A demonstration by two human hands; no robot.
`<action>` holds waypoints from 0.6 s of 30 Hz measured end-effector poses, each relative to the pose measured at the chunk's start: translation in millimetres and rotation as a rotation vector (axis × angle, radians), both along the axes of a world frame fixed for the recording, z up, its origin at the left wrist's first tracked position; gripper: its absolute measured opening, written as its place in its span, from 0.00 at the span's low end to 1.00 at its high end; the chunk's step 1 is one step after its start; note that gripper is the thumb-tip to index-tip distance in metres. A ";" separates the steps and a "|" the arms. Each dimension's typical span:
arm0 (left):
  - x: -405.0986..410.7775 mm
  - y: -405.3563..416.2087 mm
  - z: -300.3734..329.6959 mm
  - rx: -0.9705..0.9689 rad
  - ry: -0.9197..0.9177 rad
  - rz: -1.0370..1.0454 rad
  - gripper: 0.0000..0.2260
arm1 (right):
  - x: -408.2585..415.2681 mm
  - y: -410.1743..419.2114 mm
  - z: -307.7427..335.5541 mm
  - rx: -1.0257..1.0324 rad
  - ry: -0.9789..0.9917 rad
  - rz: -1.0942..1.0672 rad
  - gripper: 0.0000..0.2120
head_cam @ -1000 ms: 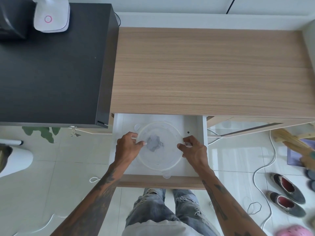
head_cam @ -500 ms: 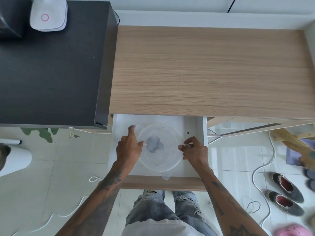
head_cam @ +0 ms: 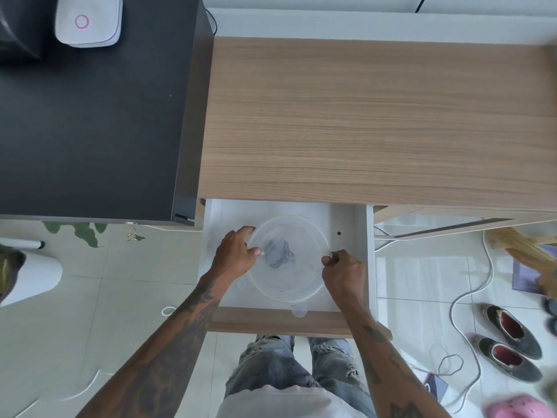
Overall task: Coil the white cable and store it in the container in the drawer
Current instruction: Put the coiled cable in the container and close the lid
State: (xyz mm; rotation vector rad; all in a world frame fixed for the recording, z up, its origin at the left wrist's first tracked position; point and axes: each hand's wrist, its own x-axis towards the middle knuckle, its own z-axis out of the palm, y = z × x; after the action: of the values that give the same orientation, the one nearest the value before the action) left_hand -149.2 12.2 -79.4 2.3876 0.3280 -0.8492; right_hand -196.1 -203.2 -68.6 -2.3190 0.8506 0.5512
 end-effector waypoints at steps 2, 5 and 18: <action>1.3 0.9 0.6 -0.029 0.011 0.016 0.24 | 6.0 -7.7 1.6 0.031 0.056 0.004 0.12; -7.4 -1.7 11.4 0.005 -0.037 0.007 0.25 | 18.5 -10.5 8.3 -0.065 0.164 0.198 0.16; -82.8 -32.0 30.3 0.041 -0.008 0.417 0.24 | 65.8 15.5 -9.1 -0.087 -0.050 0.633 0.26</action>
State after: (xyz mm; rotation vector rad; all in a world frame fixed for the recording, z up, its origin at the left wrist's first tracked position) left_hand -232.0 -19.8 -49.1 2.2400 0.8126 -0.6408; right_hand -130.3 -187.8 -77.8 -2.6597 0.0946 0.7182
